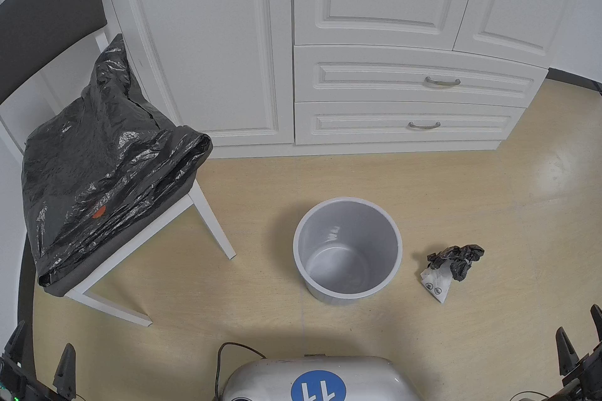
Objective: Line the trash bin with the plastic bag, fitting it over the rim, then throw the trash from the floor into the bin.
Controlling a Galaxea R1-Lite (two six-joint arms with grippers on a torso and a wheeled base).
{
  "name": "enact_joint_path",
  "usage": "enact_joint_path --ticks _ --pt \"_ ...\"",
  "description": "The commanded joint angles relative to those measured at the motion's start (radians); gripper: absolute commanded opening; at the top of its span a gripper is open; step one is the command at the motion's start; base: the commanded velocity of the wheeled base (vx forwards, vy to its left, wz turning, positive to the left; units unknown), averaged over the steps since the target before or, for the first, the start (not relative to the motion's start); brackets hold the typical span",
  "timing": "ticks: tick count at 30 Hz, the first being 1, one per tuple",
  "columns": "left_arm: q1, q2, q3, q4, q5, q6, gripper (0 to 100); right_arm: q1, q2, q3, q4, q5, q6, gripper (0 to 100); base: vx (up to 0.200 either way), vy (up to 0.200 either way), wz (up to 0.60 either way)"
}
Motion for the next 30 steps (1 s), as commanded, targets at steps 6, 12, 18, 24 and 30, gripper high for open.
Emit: enact_joint_path --ticks 6,12,18,24,30 --pt "0.0 -0.016 0.015 -0.002 0.001 -0.01 100 0.0 -0.016 0.018 0.0 0.0 0.0 100 0.0 0.0 0.0" --pt "0.0 -0.016 0.013 -0.003 0.003 -0.015 100 0.0 -0.016 0.018 0.0 0.0 0.0 100 0.0 0.0 0.0" --pt "0.0 -0.016 0.015 -0.003 0.003 -0.015 100 0.0 -0.016 0.018 0.0 0.0 -0.002 100 0.0 0.0 0.0" --pt "0.0 -0.016 0.015 -0.005 0.003 -0.01 100 -0.003 -0.016 0.018 0.0 -0.001 -0.006 100 0.0 0.0 0.0" --pt "0.0 -0.016 0.016 -0.002 -0.025 0.054 100 -0.004 -0.016 0.018 -0.002 -0.009 -0.025 100 0.0 0.0 0.0"
